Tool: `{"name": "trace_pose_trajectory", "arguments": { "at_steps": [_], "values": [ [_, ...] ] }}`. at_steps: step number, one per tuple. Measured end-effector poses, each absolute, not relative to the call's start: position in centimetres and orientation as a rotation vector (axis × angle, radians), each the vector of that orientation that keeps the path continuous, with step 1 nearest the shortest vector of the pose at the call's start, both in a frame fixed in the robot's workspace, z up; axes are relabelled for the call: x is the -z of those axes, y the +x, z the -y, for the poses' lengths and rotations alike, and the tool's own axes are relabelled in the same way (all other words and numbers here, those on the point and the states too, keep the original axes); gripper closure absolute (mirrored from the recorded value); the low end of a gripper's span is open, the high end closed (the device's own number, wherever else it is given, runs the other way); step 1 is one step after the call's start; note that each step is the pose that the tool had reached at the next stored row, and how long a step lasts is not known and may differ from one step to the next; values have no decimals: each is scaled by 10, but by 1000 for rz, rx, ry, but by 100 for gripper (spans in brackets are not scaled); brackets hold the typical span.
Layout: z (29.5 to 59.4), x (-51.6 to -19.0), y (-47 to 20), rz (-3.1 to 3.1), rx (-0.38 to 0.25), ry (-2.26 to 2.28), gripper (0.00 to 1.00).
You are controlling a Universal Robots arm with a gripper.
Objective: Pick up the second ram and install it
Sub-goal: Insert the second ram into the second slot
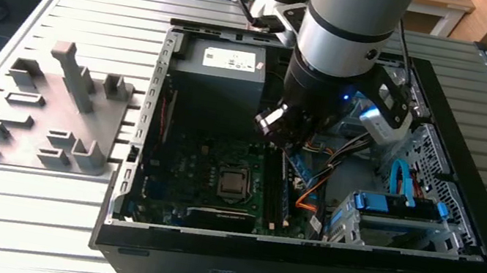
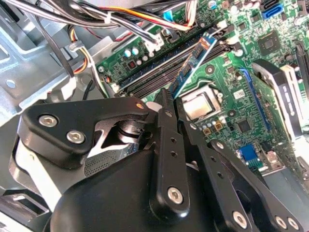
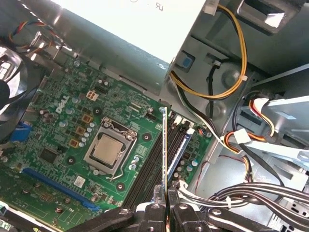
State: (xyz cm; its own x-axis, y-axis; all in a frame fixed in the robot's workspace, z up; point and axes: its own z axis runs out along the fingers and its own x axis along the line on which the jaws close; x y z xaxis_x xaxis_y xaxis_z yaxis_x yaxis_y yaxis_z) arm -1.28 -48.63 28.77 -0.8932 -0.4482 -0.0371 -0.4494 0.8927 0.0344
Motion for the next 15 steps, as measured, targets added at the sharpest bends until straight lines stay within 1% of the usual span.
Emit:
{"name": "trace_pose_trajectory", "arguments": {
  "at_steps": [15],
  "values": [
    [486,-287,-13,-3060,-63,-561,86]
  ]
}}
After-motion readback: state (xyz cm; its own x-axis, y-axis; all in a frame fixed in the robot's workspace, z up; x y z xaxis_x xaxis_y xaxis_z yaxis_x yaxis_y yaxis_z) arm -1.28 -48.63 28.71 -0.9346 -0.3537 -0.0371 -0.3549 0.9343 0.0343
